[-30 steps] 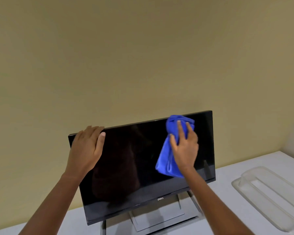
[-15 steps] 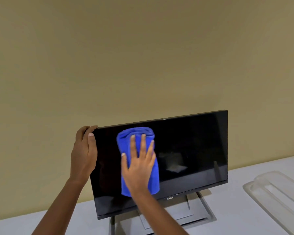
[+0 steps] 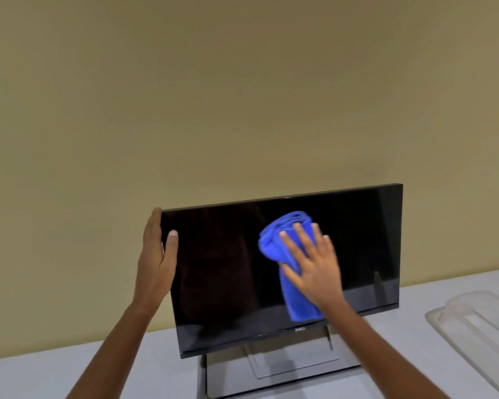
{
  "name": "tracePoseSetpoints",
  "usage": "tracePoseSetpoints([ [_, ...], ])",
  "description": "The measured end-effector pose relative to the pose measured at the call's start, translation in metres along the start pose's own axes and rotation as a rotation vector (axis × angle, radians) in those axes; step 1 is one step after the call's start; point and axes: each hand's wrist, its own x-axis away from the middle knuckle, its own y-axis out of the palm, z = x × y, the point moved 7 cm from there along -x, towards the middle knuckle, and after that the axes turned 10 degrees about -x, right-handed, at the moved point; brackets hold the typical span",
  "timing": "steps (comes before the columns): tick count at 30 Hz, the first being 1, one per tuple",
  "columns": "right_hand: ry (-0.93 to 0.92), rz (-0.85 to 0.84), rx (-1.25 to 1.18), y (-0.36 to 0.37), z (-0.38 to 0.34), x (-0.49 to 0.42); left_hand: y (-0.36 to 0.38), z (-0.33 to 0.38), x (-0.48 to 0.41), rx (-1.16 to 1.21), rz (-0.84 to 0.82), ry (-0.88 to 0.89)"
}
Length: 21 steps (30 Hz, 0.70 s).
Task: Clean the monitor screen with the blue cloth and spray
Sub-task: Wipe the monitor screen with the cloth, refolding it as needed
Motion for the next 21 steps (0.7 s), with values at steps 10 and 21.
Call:
tracePoseSetpoints([
  [10,0.762,0.309,-0.38,-0.003,0.063,0.04,0.024,-0.039,0.051,0.317,-0.06,-0.194],
  [21,0.1,-0.195,-0.255,0.064,-0.139,0.078,0.053,-0.079,0.123,0.257,-0.146,-0.394],
])
